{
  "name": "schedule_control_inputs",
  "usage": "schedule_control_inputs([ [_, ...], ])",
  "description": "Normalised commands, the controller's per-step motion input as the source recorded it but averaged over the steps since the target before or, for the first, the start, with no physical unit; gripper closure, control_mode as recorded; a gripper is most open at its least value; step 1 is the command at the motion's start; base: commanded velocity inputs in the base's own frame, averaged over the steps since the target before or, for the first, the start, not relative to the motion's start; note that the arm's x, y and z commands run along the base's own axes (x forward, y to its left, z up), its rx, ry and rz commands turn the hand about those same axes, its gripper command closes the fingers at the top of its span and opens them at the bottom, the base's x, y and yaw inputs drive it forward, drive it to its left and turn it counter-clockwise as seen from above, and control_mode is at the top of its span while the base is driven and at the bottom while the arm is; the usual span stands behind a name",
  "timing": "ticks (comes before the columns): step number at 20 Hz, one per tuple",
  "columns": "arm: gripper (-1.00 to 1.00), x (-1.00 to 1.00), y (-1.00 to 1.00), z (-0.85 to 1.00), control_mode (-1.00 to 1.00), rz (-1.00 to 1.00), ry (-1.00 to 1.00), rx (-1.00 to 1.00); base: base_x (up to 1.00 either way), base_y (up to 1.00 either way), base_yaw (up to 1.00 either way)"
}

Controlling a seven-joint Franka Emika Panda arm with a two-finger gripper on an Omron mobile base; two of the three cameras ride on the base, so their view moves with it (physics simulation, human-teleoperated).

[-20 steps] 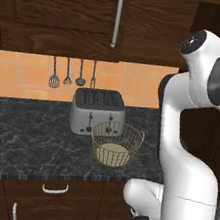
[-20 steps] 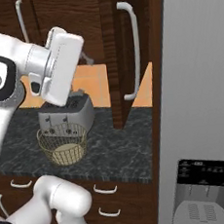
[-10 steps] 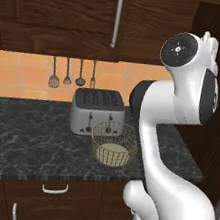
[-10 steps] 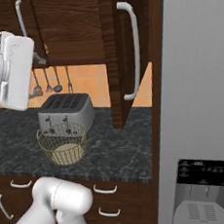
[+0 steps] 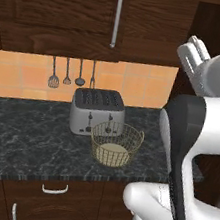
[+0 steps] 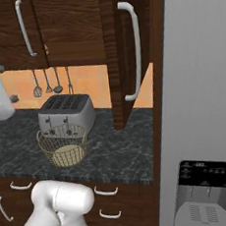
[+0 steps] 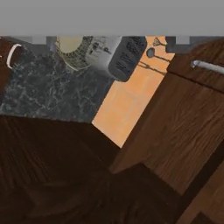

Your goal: Open the cabinet, pick up the bread from the cabinet and place it in the basket. Then move the basket to the dining counter.

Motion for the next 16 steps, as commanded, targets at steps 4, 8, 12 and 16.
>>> schedule_control_inputs([
  [4, -1.00, 0.26, 0.27, 0.06, -1.00, 0.61, 0.23, -0.23, 0.00, 0.00, 0.00],
  [8, -1.00, 0.68, 0.55, 0.07, -1.00, 0.49, 0.04, -0.20, 0.00, 0.00, 0.00],
  [12, -1.00, 1.00, 0.70, 0.00, -1.00, 0.35, 0.00, -0.15, 0.00, 0.00, 0.00],
  [16, -1.00, 1.00, 0.62, 0.00, -1.00, 0.25, -0.03, -0.11, 0.00, 0.00, 0.00],
])
